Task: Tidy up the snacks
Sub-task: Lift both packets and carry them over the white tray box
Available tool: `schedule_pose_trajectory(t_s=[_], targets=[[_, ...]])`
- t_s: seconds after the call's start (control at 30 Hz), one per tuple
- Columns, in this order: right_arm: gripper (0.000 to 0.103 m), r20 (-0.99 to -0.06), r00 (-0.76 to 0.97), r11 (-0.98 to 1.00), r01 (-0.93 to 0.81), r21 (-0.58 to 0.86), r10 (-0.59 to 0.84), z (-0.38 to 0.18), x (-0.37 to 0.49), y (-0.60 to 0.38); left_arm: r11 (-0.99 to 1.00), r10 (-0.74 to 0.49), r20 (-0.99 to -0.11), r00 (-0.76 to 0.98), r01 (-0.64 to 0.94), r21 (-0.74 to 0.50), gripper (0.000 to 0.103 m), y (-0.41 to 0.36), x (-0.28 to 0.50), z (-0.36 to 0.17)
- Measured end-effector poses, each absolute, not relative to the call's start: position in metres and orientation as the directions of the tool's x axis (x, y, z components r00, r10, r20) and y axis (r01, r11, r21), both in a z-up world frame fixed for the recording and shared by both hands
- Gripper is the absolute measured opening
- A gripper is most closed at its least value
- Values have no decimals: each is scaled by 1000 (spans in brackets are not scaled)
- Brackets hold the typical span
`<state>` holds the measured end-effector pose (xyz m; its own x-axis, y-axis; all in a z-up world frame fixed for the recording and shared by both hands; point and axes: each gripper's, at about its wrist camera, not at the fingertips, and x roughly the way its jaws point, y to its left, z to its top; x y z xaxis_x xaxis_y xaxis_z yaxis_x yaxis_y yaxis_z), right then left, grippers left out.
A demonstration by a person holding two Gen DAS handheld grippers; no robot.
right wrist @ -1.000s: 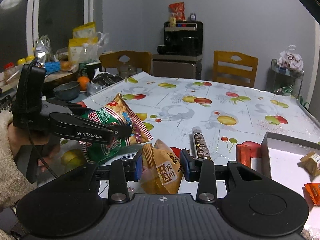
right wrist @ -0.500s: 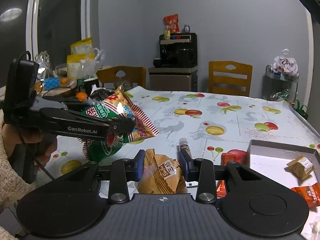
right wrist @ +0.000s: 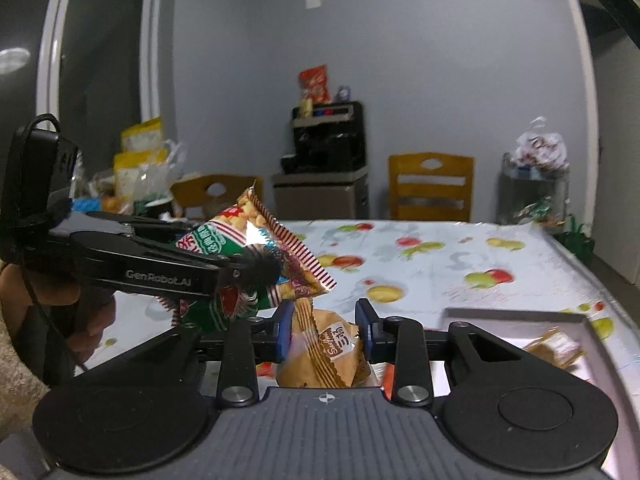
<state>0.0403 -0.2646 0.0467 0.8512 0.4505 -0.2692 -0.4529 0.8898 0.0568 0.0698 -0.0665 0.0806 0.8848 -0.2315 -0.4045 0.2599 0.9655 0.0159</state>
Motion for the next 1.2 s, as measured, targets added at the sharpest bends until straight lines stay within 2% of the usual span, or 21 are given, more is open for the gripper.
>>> schedule_pose_trajectory(t_s=[0.27, 0.43, 0.63, 0.93, 1.2], targets=[[34, -255, 901, 936, -335, 105, 351, 46, 55, -320, 930, -332, -428, 841, 366, -2, 61, -132, 107, 84], [34, -274, 919, 957, -254, 140, 284, 40, 69, -351, 909, -399, -474, 785, 406, -92, 60, -170, 140, 75], [34, -295, 927, 970, -194, 148, 230, 29, 74, -378, 898, -418, -516, 748, 425, -112, 60, -208, 174, 58], [34, -357, 906, 972, -194, 130, 228, 17, 91, -380, 880, -474, -589, 654, 372, -294, 60, -222, 240, 23], [34, -373, 910, 983, -157, 97, 182, 16, 106, -380, 888, -452, -620, 641, 388, -246, 61, -228, 254, 2]])
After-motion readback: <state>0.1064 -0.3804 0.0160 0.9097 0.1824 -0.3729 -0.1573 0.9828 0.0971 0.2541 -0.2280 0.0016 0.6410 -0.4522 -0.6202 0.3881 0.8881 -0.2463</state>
